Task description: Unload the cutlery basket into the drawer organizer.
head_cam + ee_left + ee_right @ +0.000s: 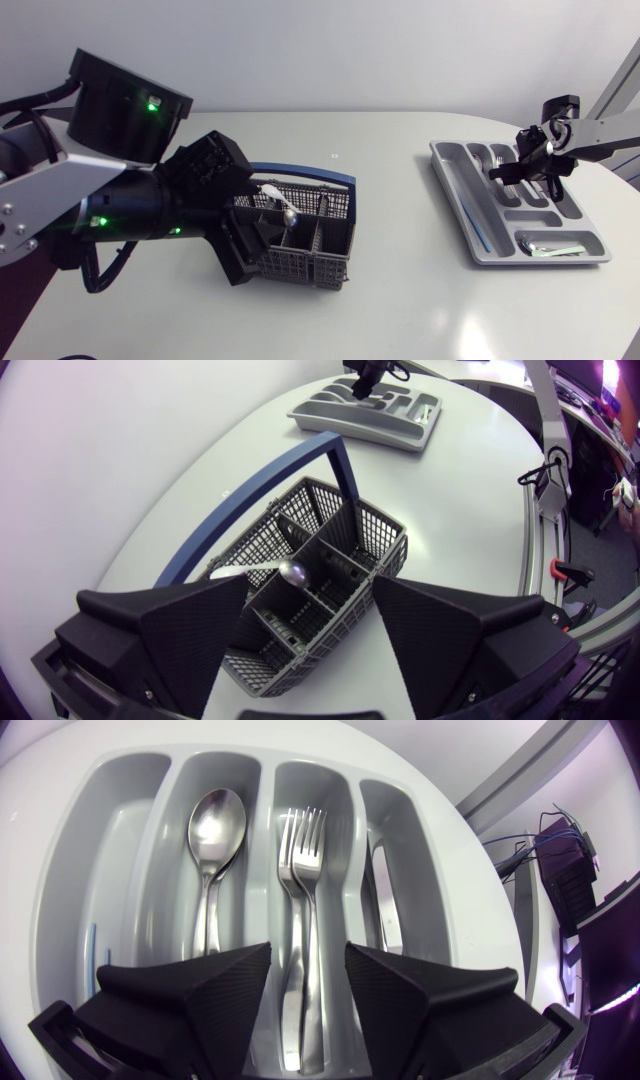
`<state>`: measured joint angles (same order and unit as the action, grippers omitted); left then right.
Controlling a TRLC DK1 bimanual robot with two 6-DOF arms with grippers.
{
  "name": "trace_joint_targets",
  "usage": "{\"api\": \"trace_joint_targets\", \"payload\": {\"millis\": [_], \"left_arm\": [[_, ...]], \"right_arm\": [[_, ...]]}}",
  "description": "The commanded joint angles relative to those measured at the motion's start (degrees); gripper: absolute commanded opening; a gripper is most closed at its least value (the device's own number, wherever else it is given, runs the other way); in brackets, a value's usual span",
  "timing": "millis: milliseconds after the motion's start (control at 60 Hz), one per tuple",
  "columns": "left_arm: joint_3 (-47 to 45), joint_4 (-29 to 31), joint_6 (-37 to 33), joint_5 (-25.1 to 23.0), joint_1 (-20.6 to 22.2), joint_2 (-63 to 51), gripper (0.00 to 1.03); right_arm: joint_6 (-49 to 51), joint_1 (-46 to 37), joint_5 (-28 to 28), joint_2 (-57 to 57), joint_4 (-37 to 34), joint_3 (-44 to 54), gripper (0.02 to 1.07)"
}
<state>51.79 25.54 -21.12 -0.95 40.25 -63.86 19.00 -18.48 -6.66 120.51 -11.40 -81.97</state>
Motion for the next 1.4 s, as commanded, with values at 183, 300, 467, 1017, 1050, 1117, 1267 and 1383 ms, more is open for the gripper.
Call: {"api": "trace_joint_targets", "payload": {"millis": [183, 300, 467, 1017, 1050, 1117, 1267, 1383], "left_arm": [[-5.38, -2.42, 2.40, 0.51, 0.00, 4.53, 0.87], [-7.58, -5.41, 3.55, 0.51, -0.70, 4.88, 0.87], [-8.20, -8.66, 7.15, 0.34, -0.52, 2.42, 0.84], [-2.31, -12.53, 18.05, -10.91, -9.40, -9.62, 0.69], [-2.40, -13.06, 18.58, -11.79, -10.02, -10.50, 0.69], [-2.40, -13.76, 19.54, -13.81, -11.16, -12.08, 0.65], [-2.31, -15.96, 20.95, -16.89, -12.30, -15.51, 0.55], [-2.22, -18.51, 22.36, -18.56, -13.18, -17.00, 0.49]], "right_arm": [[-1.34, 0.37, 3.76, -16.71, 2.35, 12.98, 0.78], [-1.16, 1.52, 5.86, -25.15, 2.35, 19.40, 0.78], [-1.51, 5.38, 6.48, -33.50, 0.06, 25.64, 0.82], [-9.86, 19.62, 4.11, -49.84, -11.54, 31.17, 0.84], [-10.13, 19.80, 4.11, -50.02, -11.72, 31.26, 0.84], [-10.74, 20.68, 3.58, -50.28, -11.89, 31.53, 0.84], [-11.18, 21.38, 2.70, -50.20, -11.80, 31.79, 0.84], [-11.09, 21.38, 2.61, -50.20, -11.72, 31.88, 0.84]]}}
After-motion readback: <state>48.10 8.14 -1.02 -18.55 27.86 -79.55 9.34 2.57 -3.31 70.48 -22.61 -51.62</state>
